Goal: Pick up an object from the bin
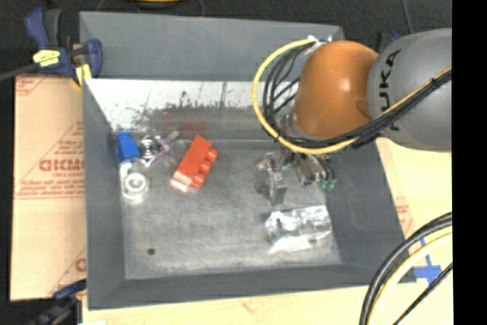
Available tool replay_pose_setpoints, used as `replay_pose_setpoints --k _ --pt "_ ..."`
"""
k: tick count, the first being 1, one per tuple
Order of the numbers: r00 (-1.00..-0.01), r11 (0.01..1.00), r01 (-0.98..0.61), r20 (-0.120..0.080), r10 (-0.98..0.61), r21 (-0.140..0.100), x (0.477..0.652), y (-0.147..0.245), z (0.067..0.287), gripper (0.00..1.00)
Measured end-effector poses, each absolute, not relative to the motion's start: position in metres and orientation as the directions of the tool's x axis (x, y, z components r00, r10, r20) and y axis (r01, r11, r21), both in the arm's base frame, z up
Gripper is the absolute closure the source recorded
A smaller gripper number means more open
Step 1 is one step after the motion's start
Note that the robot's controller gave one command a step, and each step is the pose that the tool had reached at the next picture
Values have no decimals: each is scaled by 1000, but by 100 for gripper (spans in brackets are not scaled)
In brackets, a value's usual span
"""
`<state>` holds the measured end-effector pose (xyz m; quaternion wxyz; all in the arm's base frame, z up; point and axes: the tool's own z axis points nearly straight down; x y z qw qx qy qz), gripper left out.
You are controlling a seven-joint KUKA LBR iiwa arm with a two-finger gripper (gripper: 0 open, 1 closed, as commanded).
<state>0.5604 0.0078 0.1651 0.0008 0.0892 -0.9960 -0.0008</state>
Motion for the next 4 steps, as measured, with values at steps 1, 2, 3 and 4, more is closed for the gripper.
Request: replay_pose_setpoints --k 1,2,3,4 --pt "-997 997 -78 2 -78 2 504 38 150 100" --pt "-999 999 34 0 34 1 488 33 157 100" --pt "-950 950 -311 -11 -311 -4 502 13 320 100" --pt "-995 995 -100 3 -100 1 507 17 182 100"
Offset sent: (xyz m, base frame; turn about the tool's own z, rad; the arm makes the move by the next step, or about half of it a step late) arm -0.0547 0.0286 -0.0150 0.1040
